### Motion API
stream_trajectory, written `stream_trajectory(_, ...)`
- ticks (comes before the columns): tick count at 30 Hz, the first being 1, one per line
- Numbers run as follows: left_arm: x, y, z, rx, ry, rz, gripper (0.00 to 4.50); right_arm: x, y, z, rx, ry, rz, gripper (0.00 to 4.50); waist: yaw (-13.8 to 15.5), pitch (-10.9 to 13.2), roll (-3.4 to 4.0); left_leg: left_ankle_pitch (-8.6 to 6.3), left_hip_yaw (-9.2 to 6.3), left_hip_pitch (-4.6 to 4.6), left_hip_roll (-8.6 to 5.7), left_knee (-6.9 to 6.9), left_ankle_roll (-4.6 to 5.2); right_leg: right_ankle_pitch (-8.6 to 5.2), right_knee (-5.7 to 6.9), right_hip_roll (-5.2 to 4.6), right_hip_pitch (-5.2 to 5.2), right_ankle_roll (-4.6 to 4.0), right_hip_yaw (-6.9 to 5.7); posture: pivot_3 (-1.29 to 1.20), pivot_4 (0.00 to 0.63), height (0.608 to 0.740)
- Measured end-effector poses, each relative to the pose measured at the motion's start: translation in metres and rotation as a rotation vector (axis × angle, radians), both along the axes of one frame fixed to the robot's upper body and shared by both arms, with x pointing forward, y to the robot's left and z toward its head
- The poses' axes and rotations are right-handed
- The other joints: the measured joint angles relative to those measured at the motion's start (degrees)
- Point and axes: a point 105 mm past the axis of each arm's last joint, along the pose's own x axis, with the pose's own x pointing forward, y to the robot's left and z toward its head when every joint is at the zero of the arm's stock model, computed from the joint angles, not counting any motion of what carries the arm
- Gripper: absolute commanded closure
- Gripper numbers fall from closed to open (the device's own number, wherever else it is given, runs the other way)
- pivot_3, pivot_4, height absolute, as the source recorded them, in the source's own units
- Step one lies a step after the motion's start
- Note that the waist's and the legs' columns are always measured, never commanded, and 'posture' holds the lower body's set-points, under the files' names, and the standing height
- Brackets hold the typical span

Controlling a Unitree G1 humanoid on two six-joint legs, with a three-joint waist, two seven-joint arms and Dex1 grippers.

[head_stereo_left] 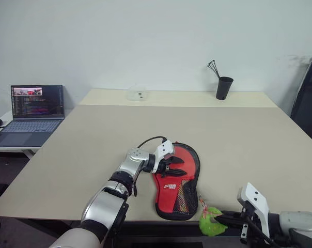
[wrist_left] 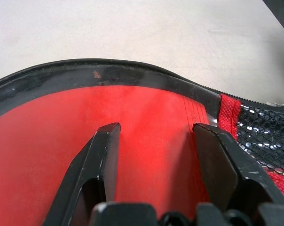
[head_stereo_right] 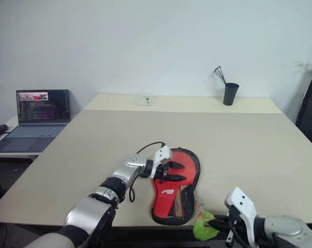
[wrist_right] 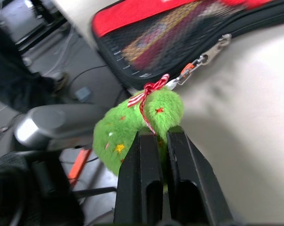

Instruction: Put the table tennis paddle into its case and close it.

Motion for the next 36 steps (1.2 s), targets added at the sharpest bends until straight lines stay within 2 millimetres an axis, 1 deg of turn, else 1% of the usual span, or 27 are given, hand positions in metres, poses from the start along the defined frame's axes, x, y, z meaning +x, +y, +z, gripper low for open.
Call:
stream_trajectory(2, 0.0, 0.0, 0.0, 0.0, 0.0, 0.003, 1.83, -0.009, 0.005, -0.002, 0.019, 0.037, 0.018, 4.49, 0.0, -0.02, -0.01, 0.0, 0.0, 0.0, 0.0, 0.0, 0.0, 0.0, 0.0, -0.01, 0.01, 0.0, 0.0, 0.0, 0.15, 0.74)
stream_trajectory(7, 0.001, -0.001, -0.001, 0.0, 0.002, 0.012, 1.83, -0.021, 0.009, -0.01, 0.035, 0.098, 0.042, 4.49, -0.01, -0.13, -0.06, -0.01, -0.02, 0.01, 0.0, 0.0, -0.01, -0.01, -0.01, -0.01, 0.02, -0.02, -0.03, 0.0, 0.15, 0.74)
stream_trajectory(12, 0.002, 0.0, -0.001, 0.003, 0.003, 0.014, 1.83, -0.032, 0.014, -0.01, 0.08, 0.154, 0.073, 4.49, -0.02, -0.13, -0.07, -0.01, -0.04, 0.02, 0.01, 0.0, -0.01, -0.01, -0.01, -0.01, 0.02, -0.02, -0.04, 0.0, 0.15, 0.74)
stream_trajectory(15, 0.002, -0.001, 0.0, 0.006, 0.002, 0.017, 1.83, -0.033, 0.021, -0.011, 0.105, 0.159, 0.088, 4.49, -0.09, -0.16, -0.11, -0.01, -0.08, 0.03, 0.02, 0.0, -0.02, -0.03, -0.01, -0.01, 0.01, -0.04, -0.04, 0.0, 0.15, 0.74)
stream_trajectory(18, 0.003, -0.002, 0.001, 0.005, -0.003, 0.017, 1.83, -0.026, 0.027, -0.011, 0.12, 0.137, 0.092, 4.49, -0.15, -0.16, -0.13, -0.01, -0.09, 0.02, 0.01, 0.0, -0.03, -0.06, -0.02, -0.02, 0.01, -0.09, -0.04, 0.0, 0.15, 0.74)
stream_trajectory(21, 0.003, -0.003, 0.001, 0.004, -0.003, 0.015, 1.83, -0.022, 0.027, -0.011, 0.122, 0.132, 0.087, 3.75, -0.11, -0.15, -0.14, -0.03, -0.09, 0.0, 0.01, -0.01, -0.04, -0.05, -0.07, -0.02, 0.01, -0.07, -0.05, 0.0, 0.15, 0.74)
stream_trajectory(23, 0.003, -0.003, 0.001, 0.004, -0.005, 0.016, 1.83, -0.021, 0.025, -0.012, 0.121, 0.136, 0.076, 3.09, -0.11, -0.15, -0.14, -0.03, -0.09, 0.01, 0.02, -0.02, -0.05, -0.04, -0.07, -0.02, 0.01, -0.05, -0.04, 0.0, 0.15, 0.74)
stream_trajectory(25, 0.003, -0.003, 0.001, 0.003, -0.006, 0.018, 1.83, -0.02, 0.024, -0.01, 0.126, 0.13, 0.07, 2.53, -0.11, -0.15, -0.14, -0.03, -0.1, 0.01, 0.02, -0.02, -0.05, -0.04, -0.07, -0.02, 0.01, -0.06, -0.05, 0.0, 0.15, 0.74)
stream_trajectory(27, 0.003, -0.004, 0.001, 0.002, -0.008, 0.018, 1.83, -0.018, 0.023, -0.007, 0.135, 0.125, 0.066, 1.78, -0.11, -0.15, -0.14, -0.03, -0.1, 0.01, 0.02, -0.02, -0.05, -0.04, -0.06, -0.02, 0.01, -0.06, -0.05, 0.0, 0.15, 0.74)
stream_trajectory(30, 0.003, -0.004, 0.002, -0.002, -0.009, 0.019, 1.83, -0.013, 0.014, 0.004, 0.142, 0.107, 0.067, 0.73, -0.12, -0.14, -0.16, -0.03, -0.1, 0.01, 0.01, -0.02, -0.06, -0.04, -0.08, -0.03, 0.01, -0.06, -0.03, 0.0, 0.15, 0.74)
stream_trajectory(32, 0.003, -0.005, 0.002, -0.01, -0.008, 0.022, 1.83, -0.003, 0.009, 0.019, 0.17, 0.066, 0.072, 0.06, -0.24, -0.12, -0.2, -0.03, -0.12, 0.01, 0.01, -0.01, -0.06, -0.05, -0.08, -0.03, 0.01, -0.07, -0.03, 0.0, 0.15, 0.74)
stream_trajectory(33, 0.003, -0.005, 0.002, -0.014, -0.007, 0.025, 1.83, 0.0, 0.008, 0.024, 0.171, 0.05, 0.077, 0.02, -0.25, -0.12, -0.2, -0.03, -0.11, 0.01, 0.01, -0.03, -0.06, -0.05, -0.08, -0.03, 0.01, -0.07, -0.04, 0.0, 0.15, 0.74)
stream_trajectory(35, 0.004, -0.003, 0.003, -0.02, -0.008, 0.029, 1.83, 0.014, 0.004, 0.031, 0.17, 0.013, 0.075, 0.02, -0.41, -0.09, -0.24, -0.03, -0.1, 0.01, 0.03, -0.05, -0.06, -0.05, -0.1, -0.02, -0.01, -0.07, -0.04, 0.0, 0.15, 0.74)
stream_trajectory(36, 0.004, 0.0, 0.003, -0.025, -0.008, 0.038, 1.83, 0.03, 0.003, 0.037, 0.177, -0.024, 0.064, 0.02, -0.52, -0.08, -0.25, -0.03, -0.11, 0.02, 0.03, -0.03, -0.06, -0.05, -0.08, -0.02, 0.0, -0.07, -0.03, 0.0, 0.15, 0.74)
